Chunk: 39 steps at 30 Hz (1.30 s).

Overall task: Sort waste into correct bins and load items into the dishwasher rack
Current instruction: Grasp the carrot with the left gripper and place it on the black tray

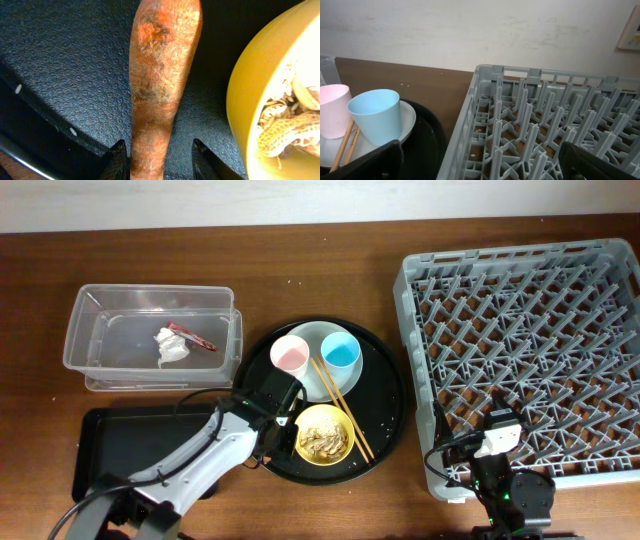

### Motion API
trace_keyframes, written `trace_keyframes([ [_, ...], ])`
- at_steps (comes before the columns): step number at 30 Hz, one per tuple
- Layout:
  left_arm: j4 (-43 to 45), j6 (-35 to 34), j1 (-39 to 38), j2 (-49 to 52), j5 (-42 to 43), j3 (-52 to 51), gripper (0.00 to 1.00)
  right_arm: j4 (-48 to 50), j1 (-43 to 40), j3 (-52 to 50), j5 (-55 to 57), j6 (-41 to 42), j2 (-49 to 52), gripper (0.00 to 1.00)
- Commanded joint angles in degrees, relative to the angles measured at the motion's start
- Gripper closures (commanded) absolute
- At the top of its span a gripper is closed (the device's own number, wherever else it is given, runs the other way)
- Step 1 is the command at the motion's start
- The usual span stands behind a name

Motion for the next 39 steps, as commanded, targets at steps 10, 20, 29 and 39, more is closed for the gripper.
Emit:
trace_keyframes([
  [10,-1.7,0.0,-0.3,0.9,0.4,1.4,0.99,-0.2,-0.3,-0.4,0.2,0.5,-0.4,0.02],
  [20,-22.3,-18.2,4.1,-15.5,-16.0,12.2,1.00,-0.2,-0.3,-0.4,0.2,0.5,-0.4,0.02],
  [29,-25.1,-23.0,19.5,-16.3,-18.9,4.5,1.00,-0.2,-0.3,-0.4,0.2,0.5,-0.4,0.02],
  [39,-16.6,-22.3,22.0,-16.3,-23.0,-2.9,0.39,-0.2,-0.3,-0.4,0.2,0.5,-0.4,0.02],
])
